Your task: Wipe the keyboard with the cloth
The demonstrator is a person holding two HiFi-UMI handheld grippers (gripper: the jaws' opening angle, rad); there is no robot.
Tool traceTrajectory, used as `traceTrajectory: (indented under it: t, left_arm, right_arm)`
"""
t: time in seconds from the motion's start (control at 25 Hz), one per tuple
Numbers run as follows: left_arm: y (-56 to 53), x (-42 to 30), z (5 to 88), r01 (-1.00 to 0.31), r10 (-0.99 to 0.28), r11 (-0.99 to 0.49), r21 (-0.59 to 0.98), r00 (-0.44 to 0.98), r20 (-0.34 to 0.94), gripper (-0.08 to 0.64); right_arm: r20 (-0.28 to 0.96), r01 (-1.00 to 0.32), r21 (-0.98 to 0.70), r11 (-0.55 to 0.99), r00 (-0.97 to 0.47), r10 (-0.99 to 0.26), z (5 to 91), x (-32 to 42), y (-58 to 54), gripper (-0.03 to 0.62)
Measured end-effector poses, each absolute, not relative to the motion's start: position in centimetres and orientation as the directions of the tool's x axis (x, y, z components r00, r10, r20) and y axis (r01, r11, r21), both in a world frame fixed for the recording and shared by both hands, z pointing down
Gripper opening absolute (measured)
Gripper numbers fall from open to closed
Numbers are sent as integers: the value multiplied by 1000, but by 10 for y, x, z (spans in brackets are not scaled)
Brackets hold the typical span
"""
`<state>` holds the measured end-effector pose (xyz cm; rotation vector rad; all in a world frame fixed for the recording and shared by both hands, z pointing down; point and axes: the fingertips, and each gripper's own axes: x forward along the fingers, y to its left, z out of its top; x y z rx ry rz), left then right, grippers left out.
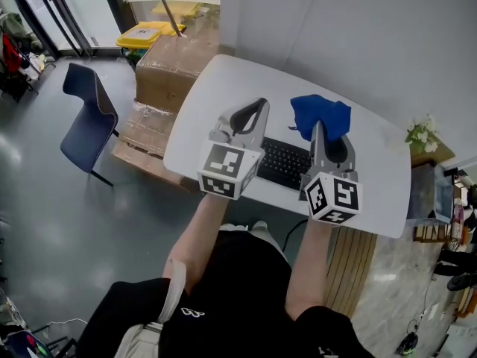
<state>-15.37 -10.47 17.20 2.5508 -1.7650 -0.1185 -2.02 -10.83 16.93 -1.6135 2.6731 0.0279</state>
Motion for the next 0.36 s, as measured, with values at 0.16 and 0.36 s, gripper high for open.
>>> traceTrajectory:
  t: [0.16,0.36]
  left_arm:
    - [-106,-155,172,-929,-933,-360,88,357,-42,-3]
    - [-105,-159,170,-930,-934,-356,94,354,-43,-3]
  right_arm:
    - [-22,-883,23,468,-469,-883,165,-24,-106,77]
    - [-30,-884,26,468,-468,-883,163,-28,-104,77]
